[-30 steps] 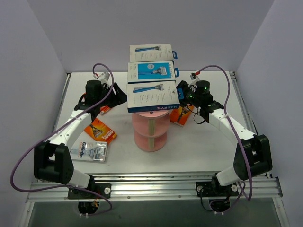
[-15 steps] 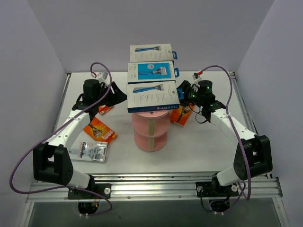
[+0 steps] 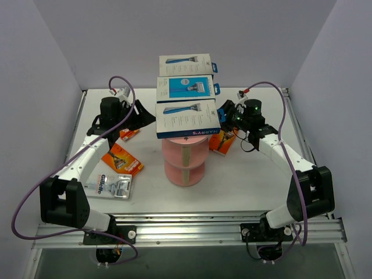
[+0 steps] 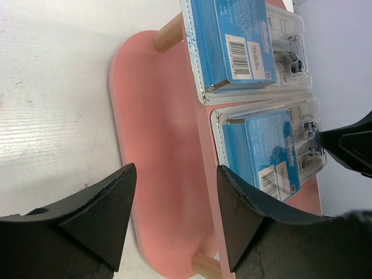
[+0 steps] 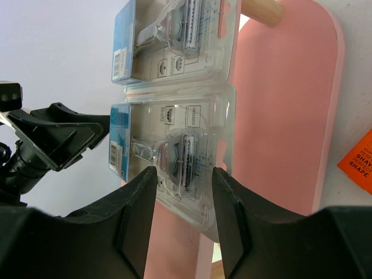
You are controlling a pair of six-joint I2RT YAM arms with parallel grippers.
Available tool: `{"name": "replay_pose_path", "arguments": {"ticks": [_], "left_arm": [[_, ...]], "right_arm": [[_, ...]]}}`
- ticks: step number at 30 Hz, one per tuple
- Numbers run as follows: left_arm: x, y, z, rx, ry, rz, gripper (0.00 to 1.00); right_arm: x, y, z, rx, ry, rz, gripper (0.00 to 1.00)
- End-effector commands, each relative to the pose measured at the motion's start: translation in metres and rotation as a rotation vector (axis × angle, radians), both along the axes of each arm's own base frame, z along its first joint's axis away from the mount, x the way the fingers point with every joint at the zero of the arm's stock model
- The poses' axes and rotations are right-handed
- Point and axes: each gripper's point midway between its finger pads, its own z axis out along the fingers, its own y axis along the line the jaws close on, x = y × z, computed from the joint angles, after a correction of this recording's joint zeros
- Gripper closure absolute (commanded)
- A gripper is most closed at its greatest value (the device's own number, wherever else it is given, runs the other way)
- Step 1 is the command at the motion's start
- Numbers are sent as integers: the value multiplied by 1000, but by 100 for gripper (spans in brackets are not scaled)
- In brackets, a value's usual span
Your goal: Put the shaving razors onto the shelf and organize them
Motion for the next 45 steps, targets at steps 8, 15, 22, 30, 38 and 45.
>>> {"name": "replay_pose_path", "arguments": {"ticks": [8,15,22,30,38,45], "left_arm": [[0,4,31,-8,-79,-19,30],[0,4,29,-9,-76,-22,30],[0,4,29,-11,-77,-26,30],[-2,5,27,-11,-74,-25,30],[-2,6,28,-12,-76,-24,30],[-2,6,29,-13,-79,-24,30]], "right_arm": [[-8,13,19,42,-60,46,63],[-9,16,24,48,-70,51,65],[-8,17,26,54,-71,47,64],[-7,17,34,83,-84,33,59],[-9,20,43,123,-109,47,60],[-11,21,42,134,-105,50,65]]}}
